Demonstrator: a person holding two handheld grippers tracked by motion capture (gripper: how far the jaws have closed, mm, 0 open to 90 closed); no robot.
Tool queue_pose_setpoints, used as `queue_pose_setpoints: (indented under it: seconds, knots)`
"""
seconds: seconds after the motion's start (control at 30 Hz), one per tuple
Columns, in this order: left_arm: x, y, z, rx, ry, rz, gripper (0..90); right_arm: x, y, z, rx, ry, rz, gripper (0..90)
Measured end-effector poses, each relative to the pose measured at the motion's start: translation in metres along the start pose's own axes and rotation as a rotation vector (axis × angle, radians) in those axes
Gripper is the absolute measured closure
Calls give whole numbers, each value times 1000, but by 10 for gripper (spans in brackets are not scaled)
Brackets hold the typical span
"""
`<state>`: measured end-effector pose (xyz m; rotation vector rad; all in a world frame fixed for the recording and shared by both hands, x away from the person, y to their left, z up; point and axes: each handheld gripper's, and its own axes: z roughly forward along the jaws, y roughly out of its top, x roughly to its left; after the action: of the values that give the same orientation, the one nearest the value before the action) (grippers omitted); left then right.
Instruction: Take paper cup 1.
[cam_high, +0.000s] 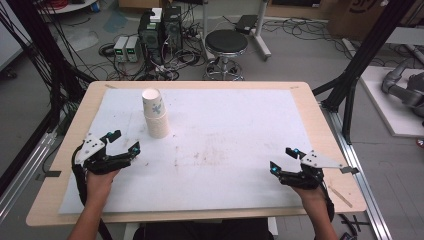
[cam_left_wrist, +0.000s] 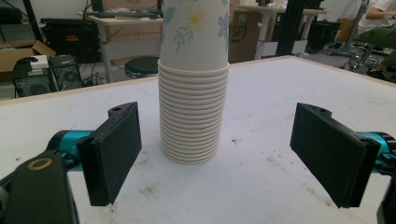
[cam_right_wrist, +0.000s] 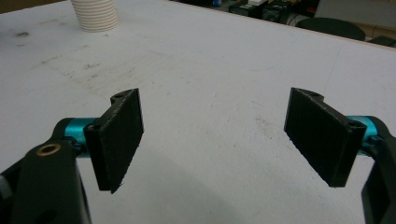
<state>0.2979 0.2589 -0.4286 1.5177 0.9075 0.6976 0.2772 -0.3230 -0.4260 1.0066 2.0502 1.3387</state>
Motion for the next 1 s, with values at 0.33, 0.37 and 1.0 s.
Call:
queue_pose_setpoints:
  seconds: [0.33,0.37,1.0]
  knots:
    - [2,0,5,-1,0,-2,164,0,-3,-3,11,-1,19,202]
    - [3,0,6,1,2,-2,164,0,-3,-3,11,-1,19,202]
    - [1,8,9,14,-22,-36,165,7,-1,-6,12,6,4,202]
